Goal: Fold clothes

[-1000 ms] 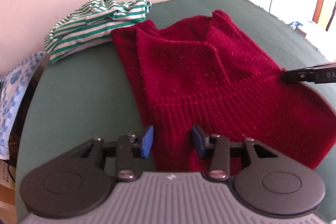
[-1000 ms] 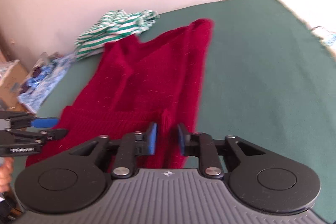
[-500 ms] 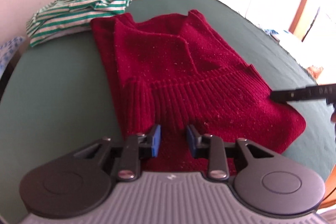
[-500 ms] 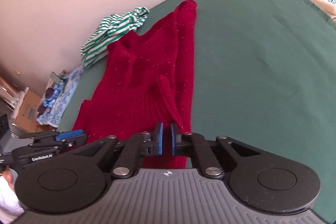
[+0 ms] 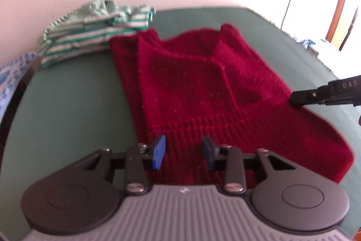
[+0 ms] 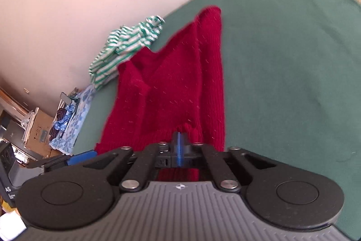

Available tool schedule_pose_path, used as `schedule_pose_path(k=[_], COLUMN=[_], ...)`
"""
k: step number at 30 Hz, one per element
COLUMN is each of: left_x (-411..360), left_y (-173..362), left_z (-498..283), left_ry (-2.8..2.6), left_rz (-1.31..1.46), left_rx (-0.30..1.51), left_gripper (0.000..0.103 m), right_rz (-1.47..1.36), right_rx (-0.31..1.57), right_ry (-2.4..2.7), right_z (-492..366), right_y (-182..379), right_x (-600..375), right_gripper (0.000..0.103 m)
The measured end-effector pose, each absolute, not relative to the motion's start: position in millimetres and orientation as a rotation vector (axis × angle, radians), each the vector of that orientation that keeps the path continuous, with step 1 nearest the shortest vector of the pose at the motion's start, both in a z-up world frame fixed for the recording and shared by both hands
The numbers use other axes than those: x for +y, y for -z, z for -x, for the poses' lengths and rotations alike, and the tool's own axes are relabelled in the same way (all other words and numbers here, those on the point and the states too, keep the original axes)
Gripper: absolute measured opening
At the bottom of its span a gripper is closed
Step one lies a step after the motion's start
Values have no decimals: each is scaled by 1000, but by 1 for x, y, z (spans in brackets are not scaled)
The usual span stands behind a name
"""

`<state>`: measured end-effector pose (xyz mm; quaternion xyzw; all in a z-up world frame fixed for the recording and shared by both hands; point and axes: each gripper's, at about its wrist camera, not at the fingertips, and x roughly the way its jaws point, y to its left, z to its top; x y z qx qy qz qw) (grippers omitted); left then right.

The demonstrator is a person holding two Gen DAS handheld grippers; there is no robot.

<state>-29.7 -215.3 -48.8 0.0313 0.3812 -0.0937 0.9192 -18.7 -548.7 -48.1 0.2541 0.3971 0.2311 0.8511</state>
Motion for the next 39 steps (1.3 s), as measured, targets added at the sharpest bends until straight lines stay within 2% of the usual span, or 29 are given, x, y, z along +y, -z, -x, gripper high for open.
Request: schedule_pose_path(k=[2,3,5,6,7,10,11,13,15,17,21,23,29,35,36,37,39], left_x=[-215,-216,-223,-226,-226,-222,-219,-210,-199,-192,-183,-183,-189,-207,-211,-216,-223], left_y=[47,52,66,68,68,61,57,46,35,34,39,43,58,65,67,69,73], left_z=[35,35,33,36,36,39,42,54,73,90,122,130,135,136,135,134,134], left_ry=[194,203,184,180,182,183,177,172,173,169,164,181,220,228,233,239,240], left_rz=[-56,-48,-89,-109,-123,-148,-152,-144,-115,-84,-43,-28,-21,-112,-134,-155,-194], left_rx=[774,788,808,790,783,788,792,795,790,827,891,909,961,913,908,903,893], left_gripper=[41,48,50,52,53,53,52,42,48,55,61,66,66,65,61,52,48], right_rz=[-554,-561,-529,-515,-527,-561,-524,-469,-400,-301,-248,-254,-96,31,57,83,127], right_rx=[843,858,893,908,899,887,878,856,850,866,934,965,944,863,853,842,800], right_ry=[-545,-562,-549,-542,-525,-484,-478,-498,-508,-485,-492,-517,-544,-572,-580,-589,-596], right_z=[27,27,26,26,26,31,36,50,64,78,101,112,127,124,126,128,132], right_y=[41,44,54,59,64,58,50,33,21,17,15,17,22,38,40,43,46], right_x=[-546,-543,-538,-537,-541,-556,-556,-559,-561,-563,-570,-572,-554,-532,-529,-527,-521], right_gripper=[11,11,10,2,0,0,7,18,23,36,38,43,46,47,47,47,47])
